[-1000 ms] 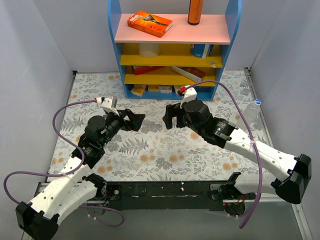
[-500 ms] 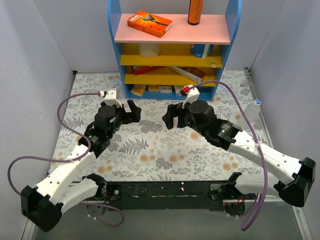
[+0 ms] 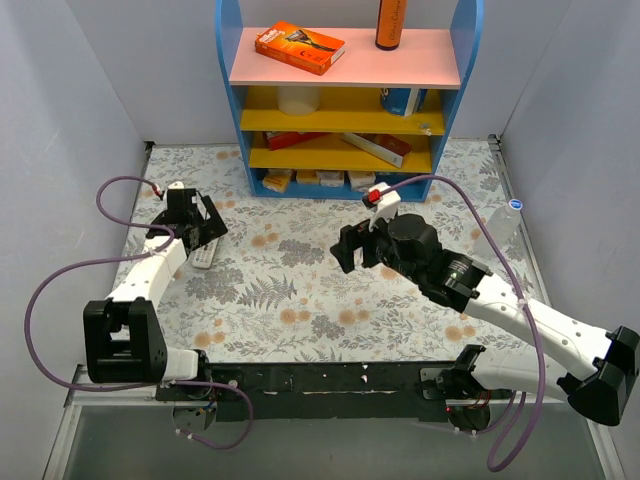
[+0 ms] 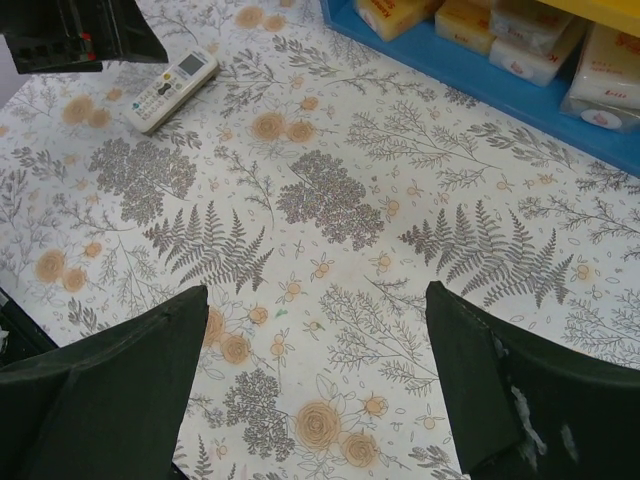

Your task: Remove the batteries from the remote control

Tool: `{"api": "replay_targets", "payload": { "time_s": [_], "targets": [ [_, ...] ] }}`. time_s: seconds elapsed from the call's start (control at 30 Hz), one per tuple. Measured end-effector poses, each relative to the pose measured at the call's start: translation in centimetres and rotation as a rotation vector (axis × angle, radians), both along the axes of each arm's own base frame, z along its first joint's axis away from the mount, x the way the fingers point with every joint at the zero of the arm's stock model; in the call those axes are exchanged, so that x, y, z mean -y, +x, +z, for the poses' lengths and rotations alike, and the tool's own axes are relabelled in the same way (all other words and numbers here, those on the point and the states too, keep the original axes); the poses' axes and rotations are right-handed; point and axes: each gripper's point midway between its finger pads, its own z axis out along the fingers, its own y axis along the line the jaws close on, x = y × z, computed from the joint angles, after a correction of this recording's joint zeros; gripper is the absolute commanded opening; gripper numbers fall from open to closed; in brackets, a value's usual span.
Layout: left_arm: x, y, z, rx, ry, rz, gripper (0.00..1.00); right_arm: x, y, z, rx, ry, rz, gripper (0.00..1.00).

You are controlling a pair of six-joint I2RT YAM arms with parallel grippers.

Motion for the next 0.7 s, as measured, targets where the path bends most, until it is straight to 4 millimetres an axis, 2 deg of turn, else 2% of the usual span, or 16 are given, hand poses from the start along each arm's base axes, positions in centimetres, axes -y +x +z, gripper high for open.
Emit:
{"api": "replay_targets", "payload": {
  "time_s": [0.13, 0.27, 0.5, 0.7],
  "targets": [
    [-1.2, -0.5, -3.0, -0.103, -0.019, 0.003, 0.98, 0.8, -0.6, 0.2, 0.037, 0.015, 0.017, 0.95],
    [-1.1, -0.4, -5.1, -0.181, -0.055, -0.047, 0.98, 1.3, -1.1, -0.1, 0.059, 0.006, 0.035, 0.96],
    [0.3, 1.4, -6.9, -0.241, -0.102, -0.142, 0.96, 1.8, -1.2, 0.0, 0.098, 0.011, 0.039, 0.96],
    [-0.2, 1.4, -8.1, -0.286, -0.078, -0.144, 0.89, 1.9, -1.2, 0.0, 0.117, 0.003, 0.045, 0.96]
  ]
}}
